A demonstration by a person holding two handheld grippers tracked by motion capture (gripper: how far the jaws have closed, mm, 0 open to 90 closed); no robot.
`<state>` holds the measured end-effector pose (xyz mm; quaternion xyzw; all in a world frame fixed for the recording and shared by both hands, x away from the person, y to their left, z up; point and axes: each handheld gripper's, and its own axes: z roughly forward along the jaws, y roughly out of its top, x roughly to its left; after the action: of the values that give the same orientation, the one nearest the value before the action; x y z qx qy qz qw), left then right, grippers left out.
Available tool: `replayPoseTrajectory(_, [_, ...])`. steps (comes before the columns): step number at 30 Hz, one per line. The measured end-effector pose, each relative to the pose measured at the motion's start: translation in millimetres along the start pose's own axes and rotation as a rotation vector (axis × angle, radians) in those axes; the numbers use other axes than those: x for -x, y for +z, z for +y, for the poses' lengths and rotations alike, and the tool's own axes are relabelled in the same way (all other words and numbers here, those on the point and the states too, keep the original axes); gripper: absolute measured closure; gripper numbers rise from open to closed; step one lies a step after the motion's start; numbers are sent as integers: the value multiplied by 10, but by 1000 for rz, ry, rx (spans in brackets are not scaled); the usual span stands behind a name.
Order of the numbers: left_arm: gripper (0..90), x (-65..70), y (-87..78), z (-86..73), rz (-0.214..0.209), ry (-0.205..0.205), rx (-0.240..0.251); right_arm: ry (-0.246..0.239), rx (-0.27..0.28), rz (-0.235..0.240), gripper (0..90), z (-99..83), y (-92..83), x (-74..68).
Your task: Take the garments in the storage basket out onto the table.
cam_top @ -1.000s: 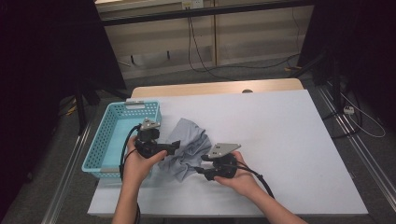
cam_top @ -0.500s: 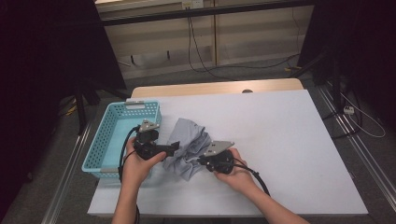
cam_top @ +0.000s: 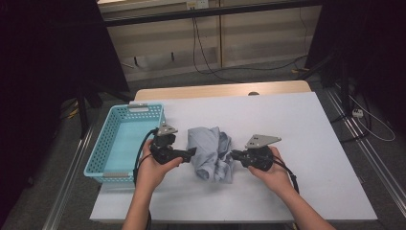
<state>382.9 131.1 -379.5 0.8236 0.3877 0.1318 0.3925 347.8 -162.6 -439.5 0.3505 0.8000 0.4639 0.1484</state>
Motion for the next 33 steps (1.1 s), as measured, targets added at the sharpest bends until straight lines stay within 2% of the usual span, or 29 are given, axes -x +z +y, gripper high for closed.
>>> replayPoseTrajectory(5, [109, 121, 114, 48, -49, 28, -16, 2, 0, -7, 858, -48, -61, 12])
replayPoseTrajectory(8, [113, 157, 160, 67, -48, 49, -12, 10, 1, -7, 856, -69, -66, 10])
replayPoseTrajectory(12, [124, 183, 215, 83, -65, 56, -3, 15, 0, -7, 856, -83, -71, 9])
replayPoseTrajectory(14, [126, 209, 253, 98, -70, 44, -2, 7, -3, -12, 856, -94, -85, 6])
replayPoseTrajectory(16, [126, 236, 286, 121, -78, 63, -12, 7, -8, -16, 856, -113, -112, -4])
replayPoseTrajectory(18, [125, 278, 326, 135, -107, 67, -15, 6, -14, -33, 857, -135, -143, 1])
replayPoseTrajectory(20, [117, 313, 361, 138, -130, 74, -27, 28, -9, -70, 859, -153, -173, 37])
replayPoseTrajectory(21, [109, 332, 378, 136, -129, 83, -26, 46, -5, -72, 859, -164, -187, 65])
replayPoseTrajectory(23, [103, 369, 399, 132, -136, 90, -32, 71, 6, -61, 858, -181, -211, 101])
replayPoseTrajectory(25, [98, 389, 407, 132, -145, 98, -38, 57, 4, -69, 858, -178, -230, 100])
replayPoseTrajectory(28, [87, 400, 406, 136, -134, 103, -36, 55, 8, -75, 859, -165, -241, 83])
replayPoseTrajectory(31, [78, 428, 373, 150, -160, 86, -25, 58, 9, -75, 859, -167, -233, 82])
replayPoseTrajectory(33, [80, 452, 358, 154, -158, 100, -24, 65, 13, -70, 858, -161, -230, 86])
